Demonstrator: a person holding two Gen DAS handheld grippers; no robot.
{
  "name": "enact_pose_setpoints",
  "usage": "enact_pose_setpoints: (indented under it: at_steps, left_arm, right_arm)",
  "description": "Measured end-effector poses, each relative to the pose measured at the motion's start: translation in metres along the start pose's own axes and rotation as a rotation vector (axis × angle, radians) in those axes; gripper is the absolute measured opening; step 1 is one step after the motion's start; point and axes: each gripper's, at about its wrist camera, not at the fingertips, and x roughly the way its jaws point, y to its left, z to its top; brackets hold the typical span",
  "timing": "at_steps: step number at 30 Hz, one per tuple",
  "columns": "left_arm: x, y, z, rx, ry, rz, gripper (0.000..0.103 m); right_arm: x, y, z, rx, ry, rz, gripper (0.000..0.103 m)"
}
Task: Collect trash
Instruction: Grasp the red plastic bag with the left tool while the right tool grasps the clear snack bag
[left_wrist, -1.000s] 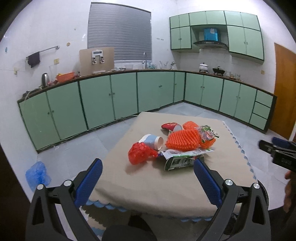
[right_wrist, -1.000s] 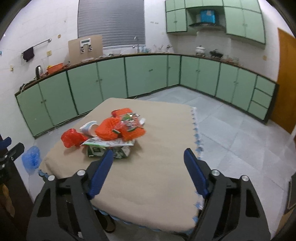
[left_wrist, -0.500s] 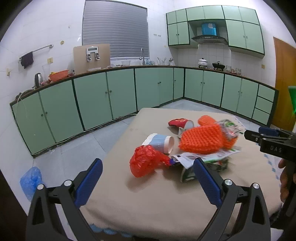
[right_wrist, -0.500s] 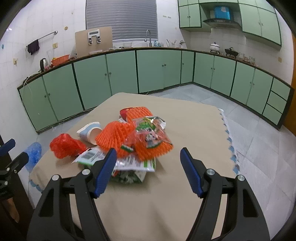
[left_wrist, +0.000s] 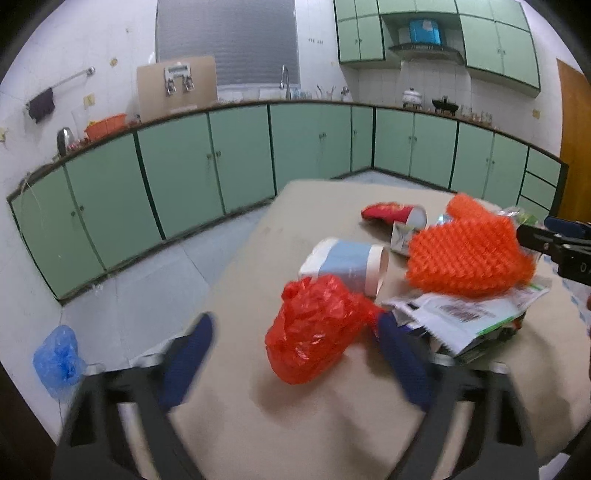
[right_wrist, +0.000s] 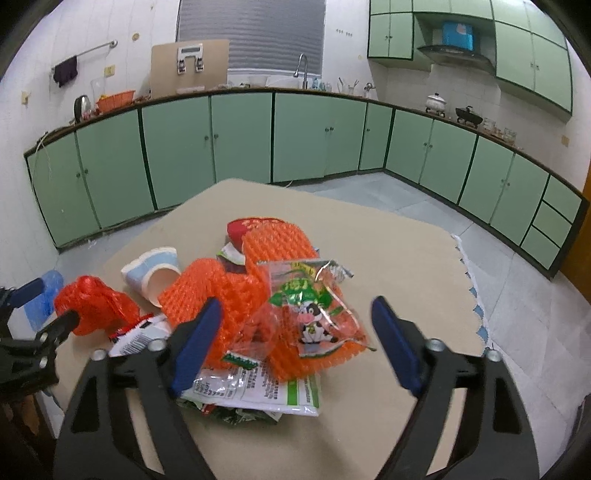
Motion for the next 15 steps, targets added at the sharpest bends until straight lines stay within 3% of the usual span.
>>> enact_pose_setpoints:
  at_steps: [2,6,9,15]
  left_arm:
    - [0.009,0.004,-0.003,-0.021,0.044,-0.042,0.038]
    - [0.0,0.0,-0.006,-0.019,0.021,-0.062,0.02]
    - [-0.014,-0.002,-0.003,-0.022,-0.008,-0.074,0.011]
    - [-0.042,-0.005,0.005,-0.038,-0.051,-0.101,0.008]
  right_arm:
    - [0.005,-0.001,-0.003,-0.002,0.029,0.014,0.052]
    - [0.004,-0.006,-0.012,0.008,0.062,0.035,0.025]
    - [-0.002,-0.013,-0.015,0.019,0.062,0.062,0.017]
    - [-0.022,-0.024,-0.013,0.048,0.037,0.079,0.015]
